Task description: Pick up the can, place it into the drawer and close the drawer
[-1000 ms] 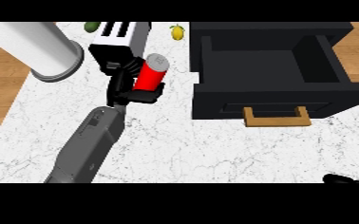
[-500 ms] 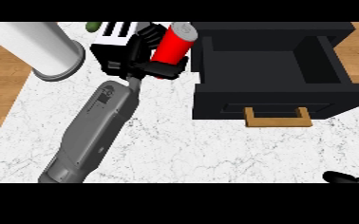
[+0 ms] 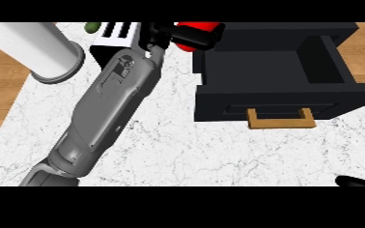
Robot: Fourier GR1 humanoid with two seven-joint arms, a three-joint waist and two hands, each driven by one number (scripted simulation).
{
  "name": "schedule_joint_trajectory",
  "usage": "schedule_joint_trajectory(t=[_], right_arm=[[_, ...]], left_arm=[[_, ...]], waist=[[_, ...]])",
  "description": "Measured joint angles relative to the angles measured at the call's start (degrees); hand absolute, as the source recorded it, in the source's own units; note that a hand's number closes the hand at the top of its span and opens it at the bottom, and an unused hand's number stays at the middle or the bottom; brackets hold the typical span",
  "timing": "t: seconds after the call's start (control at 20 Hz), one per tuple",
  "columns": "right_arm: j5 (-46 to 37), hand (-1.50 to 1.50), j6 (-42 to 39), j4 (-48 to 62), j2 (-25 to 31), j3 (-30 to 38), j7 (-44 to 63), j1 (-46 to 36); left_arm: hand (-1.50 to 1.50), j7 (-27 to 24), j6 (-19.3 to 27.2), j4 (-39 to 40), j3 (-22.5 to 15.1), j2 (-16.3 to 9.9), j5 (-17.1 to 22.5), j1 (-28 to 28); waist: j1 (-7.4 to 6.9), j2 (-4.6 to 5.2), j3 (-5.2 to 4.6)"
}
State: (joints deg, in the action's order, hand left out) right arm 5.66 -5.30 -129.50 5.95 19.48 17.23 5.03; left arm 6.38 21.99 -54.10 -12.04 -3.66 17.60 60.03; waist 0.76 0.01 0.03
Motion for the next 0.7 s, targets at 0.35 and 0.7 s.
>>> schedule_joint_trajectory(t=[0.35, 0.7], right_arm=[[-0.35, -1.50, 0.82, -0.74, 0.22, -0.49, 1.99, -1.42], [-0.63, -1.50, 1.16, -0.25, 0.69, -0.92, 2.63, -3.28]], left_arm=[[1.50, 3.06, 1.17, 7.86, 2.47, 2.45, -1.78, 10.73], [1.50, 4.94, 3.21, 17.49, 1.39, 3.43, 0.41, 21.65]], waist=[[0.44, 0.18, 0.00], [1.50, 0.43, 0.03]])
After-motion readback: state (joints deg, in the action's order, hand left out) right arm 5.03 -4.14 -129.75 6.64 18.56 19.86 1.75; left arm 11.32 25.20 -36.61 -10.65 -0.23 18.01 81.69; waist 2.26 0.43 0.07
